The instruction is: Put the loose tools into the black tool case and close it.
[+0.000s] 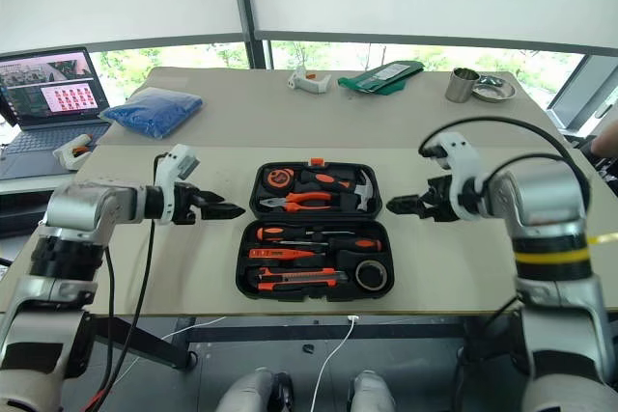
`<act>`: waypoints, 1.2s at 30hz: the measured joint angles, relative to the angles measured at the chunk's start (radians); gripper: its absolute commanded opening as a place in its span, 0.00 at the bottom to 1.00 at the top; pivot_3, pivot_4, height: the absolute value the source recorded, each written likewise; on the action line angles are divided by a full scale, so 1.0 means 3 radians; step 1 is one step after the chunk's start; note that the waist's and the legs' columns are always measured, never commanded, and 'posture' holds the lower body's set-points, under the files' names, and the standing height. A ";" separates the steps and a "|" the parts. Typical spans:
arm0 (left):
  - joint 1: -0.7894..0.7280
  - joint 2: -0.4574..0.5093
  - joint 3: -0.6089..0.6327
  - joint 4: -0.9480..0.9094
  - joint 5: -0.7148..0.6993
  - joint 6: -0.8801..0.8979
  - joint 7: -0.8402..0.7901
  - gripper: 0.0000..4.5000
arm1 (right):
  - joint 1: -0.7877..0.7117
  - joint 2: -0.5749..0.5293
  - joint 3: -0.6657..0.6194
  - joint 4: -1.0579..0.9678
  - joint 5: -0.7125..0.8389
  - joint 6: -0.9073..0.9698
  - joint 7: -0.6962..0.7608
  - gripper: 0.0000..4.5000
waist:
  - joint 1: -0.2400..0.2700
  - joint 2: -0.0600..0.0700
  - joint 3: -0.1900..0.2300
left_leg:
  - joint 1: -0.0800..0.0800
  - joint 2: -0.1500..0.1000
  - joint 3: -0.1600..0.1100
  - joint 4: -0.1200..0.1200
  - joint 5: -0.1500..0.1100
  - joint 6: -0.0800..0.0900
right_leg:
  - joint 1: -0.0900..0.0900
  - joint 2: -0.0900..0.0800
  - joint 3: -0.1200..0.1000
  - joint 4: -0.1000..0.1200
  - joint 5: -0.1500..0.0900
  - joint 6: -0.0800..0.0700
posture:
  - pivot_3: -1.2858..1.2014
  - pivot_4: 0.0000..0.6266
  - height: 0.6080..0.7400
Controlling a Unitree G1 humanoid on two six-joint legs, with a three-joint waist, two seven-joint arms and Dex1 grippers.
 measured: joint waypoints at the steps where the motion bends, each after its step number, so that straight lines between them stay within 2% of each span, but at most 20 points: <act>1: -0.0085 -0.0101 0.0010 0.0109 0.0015 0.0003 0.0123 1.00 | -0.0115 0.0106 0.0017 0.0174 -0.0009 -0.0008 -0.0069 0.99 | 0.0000 -0.0001 0.0001 | 0.0000 -0.0001 0.0001 0.0000 0.0005 0.0005 | -0.0001 0.0000 0.0000 0.0001 0.0000 0.0000 | 0.52 0.24 1.00; 3: -0.0154 -0.0206 0.0004 0.0273 0.0060 -0.0037 0.0268 1.00 | -0.0243 0.0226 0.0073 0.0432 -0.0032 -0.0066 -0.0165 0.99 | -0.0003 -0.0001 0.0001 | -0.0001 -0.0003 0.0003 -0.0001 0.0021 -0.0016 | 0.0000 0.0000 0.0001 0.0002 0.0000 0.0000 | 0.52 0.24 1.00; 9: -0.0386 -0.0352 -0.0026 0.0824 0.0207 -0.0275 0.0505 1.00 | -0.0475 0.0526 0.0124 0.1207 -0.0195 -0.0420 -0.0480 0.99 | -0.0007 -0.0002 0.0001 | -0.0003 -0.0004 0.0008 -0.0006 0.0022 -0.0017 | -0.0002 0.0000 0.0000 0.0001 -0.0001 0.0002 | 0.52 0.24 1.00; 13: -0.0483 -0.0445 -0.0024 0.1014 0.0217 -0.0402 0.0553 1.00 | -0.0566 0.0571 0.0218 0.1467 -0.0274 -0.0592 -0.0509 0.99 | -0.0009 -0.0002 0.0001 | -0.0003 -0.0004 0.0008 -0.0006 0.0022 -0.0018 | -0.0002 0.0000 0.0000 0.0001 -0.0001 0.0002 | 0.52 0.24 1.00; 14: -0.0484 -0.0458 -0.0026 0.1051 0.0217 -0.0404 0.0549 1.00 | -0.0575 0.0567 0.0236 0.1496 -0.0286 -0.0615 -0.0508 0.94 | -0.0013 -0.0002 0.0001 | -0.0003 -0.0004 0.0008 -0.0006 0.0022 -0.0018 | -0.0002 0.0000 0.0000 0.0001 -0.0001 0.0002 | 0.52 0.24 1.00; 16: -0.0485 -0.0485 -0.0028 0.1107 0.0217 -0.0412 0.0550 0.89 | -0.0590 0.0565 0.0247 0.1572 -0.0308 -0.0673 -0.0518 0.84 | -0.0021 -0.0002 0.0001 | -0.0003 -0.0004 0.0007 -0.0006 0.0022 -0.0018 | -0.0002 0.0000 0.0000 0.0002 -0.0001 0.0002 | 0.52 0.24 1.00; 17: -0.0492 -0.0499 -0.0026 0.1132 0.0216 -0.0443 0.0552 0.84 | -0.0591 0.0564 0.0246 0.1615 -0.0323 -0.0709 -0.0538 0.76 | -0.0022 -0.0002 0.0001 | -0.0003 -0.0003 0.0007 -0.0006 0.0022 -0.0018 | -0.0002 0.0000 0.0000 0.0002 -0.0001 0.0002 | 0.52 0.24 1.00; 20: -0.0494 -0.0527 -0.0020 0.1148 0.0202 -0.0463 0.0534 0.57 | -0.0591 0.0561 0.0244 0.1687 -0.0324 -0.0737 -0.0548 0.53 | -0.0023 -0.0002 0.0001 | -0.0003 -0.0003 0.0007 -0.0006 0.0023 -0.0020 | -0.0002 0.0000 0.0000 0.0004 -0.0001 0.0002 | 0.52 0.24 1.00; 27: -0.0516 -0.0582 0.0064 0.1188 0.0142 -0.0473 0.0523 0.03 | -0.0616 0.0589 0.0230 0.1710 -0.0255 -0.0741 -0.0514 0.01 | -0.0003 -0.0002 0.0001 | -0.0001 -0.0003 0.0000 -0.0004 0.0028 -0.0028 | 0.0001 -0.0001 -0.0001 0.0006 0.0004 -0.0001 | 0.52 0.24 1.00; 31: -0.0486 -0.0604 0.0212 0.1221 0.0065 -0.0510 0.0565 0.00 | -0.0578 0.0645 0.0004 0.1728 -0.0208 -0.0782 -0.0574 0.00 | -0.0011 -0.0002 0.0001 | -0.0001 -0.0003 0.0001 -0.0004 0.0021 -0.0041 | -0.0001 -0.0001 -0.0001 0.0005 0.0012 -0.0004 | 0.52 0.24 1.00; 34: -0.0247 -0.0644 0.0426 0.1130 -0.0024 -0.0930 0.0498 0.00 | -0.0356 0.0700 -0.0165 0.1530 -0.0133 -0.1165 -0.0577 0.00 | -0.0026 -0.0002 0.0002 | -0.0002 -0.0002 0.0003 -0.0009 0.0026 -0.0046 | -0.0005 -0.0001 -0.0001 0.0005 0.0013 -0.0006 | 0.52 0.24 1.00; 36: -0.0030 -0.0690 0.0559 0.1013 -0.0087 -0.1349 0.0357 0.00 | -0.0102 0.0692 -0.0178 0.1237 -0.0140 -0.1629 -0.0511 0.00 | -0.0029 -0.0003 0.0004 | -0.0005 -0.0002 0.0007 -0.0011 0.0028 -0.0044 | -0.0009 -0.0001 0.0000 0.0004 0.0013 -0.0006 | 0.52 0.24 1.00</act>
